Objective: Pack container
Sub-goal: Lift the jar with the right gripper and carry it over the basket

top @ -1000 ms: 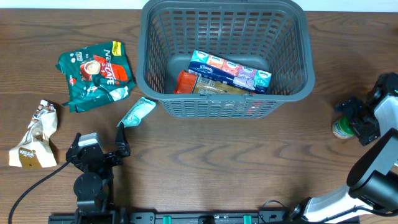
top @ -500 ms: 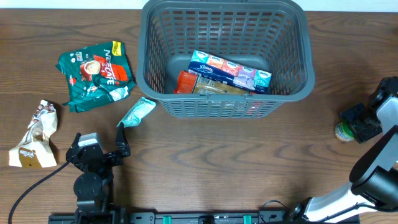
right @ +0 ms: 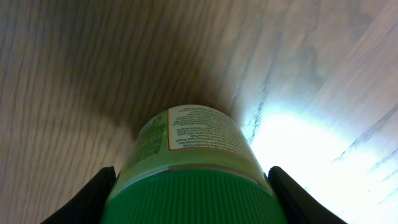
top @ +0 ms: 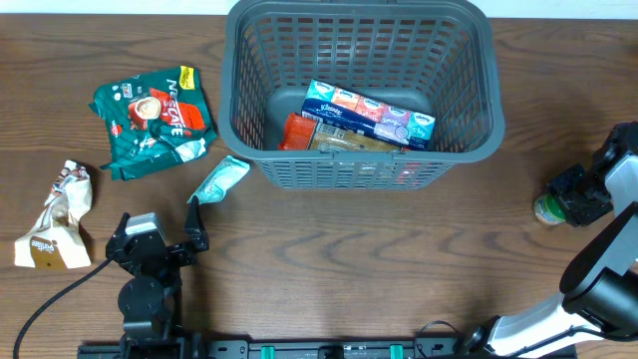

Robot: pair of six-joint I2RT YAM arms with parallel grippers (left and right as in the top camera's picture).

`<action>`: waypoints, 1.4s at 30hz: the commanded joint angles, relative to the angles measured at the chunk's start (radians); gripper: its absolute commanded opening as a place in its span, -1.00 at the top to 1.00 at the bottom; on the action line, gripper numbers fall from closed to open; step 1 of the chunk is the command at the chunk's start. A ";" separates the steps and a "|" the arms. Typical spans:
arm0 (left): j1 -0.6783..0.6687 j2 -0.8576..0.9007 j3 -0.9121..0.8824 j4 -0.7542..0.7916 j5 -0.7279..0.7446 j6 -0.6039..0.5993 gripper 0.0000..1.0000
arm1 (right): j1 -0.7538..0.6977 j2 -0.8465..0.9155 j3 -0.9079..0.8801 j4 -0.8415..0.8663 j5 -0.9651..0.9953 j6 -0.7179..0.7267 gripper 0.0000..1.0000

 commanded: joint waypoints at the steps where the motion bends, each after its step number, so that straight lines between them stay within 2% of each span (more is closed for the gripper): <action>1: 0.006 -0.001 -0.019 -0.029 -0.012 0.002 -0.97 | 0.003 -0.032 0.062 -0.026 -0.030 -0.048 0.97; 8: 0.006 -0.001 -0.019 -0.029 -0.012 0.002 -0.97 | 0.055 -0.165 0.242 -0.101 -0.031 -0.070 0.97; 12: 0.006 -0.001 -0.019 -0.029 -0.012 0.002 -0.97 | 0.103 -0.247 0.374 -0.132 -0.073 -0.154 0.97; 20: 0.006 -0.001 -0.019 -0.029 -0.012 0.002 -0.97 | 0.281 -0.388 0.628 -0.163 -0.132 -0.299 0.98; 24: 0.006 -0.001 -0.019 -0.029 -0.012 0.002 -0.97 | 0.400 -0.422 0.710 -0.164 -0.135 -0.310 0.97; 29: 0.006 -0.001 -0.019 -0.029 -0.012 0.002 -0.97 | 0.566 -0.426 0.761 -0.169 -0.126 -0.305 0.98; 34: 0.006 -0.001 -0.019 -0.029 -0.012 0.002 -0.97 | 0.725 -0.395 0.761 -0.167 0.021 -0.291 0.98; 42: 0.006 -0.001 -0.019 -0.029 -0.012 0.002 -0.97 | 0.822 -0.240 0.787 -0.201 0.057 -0.283 0.97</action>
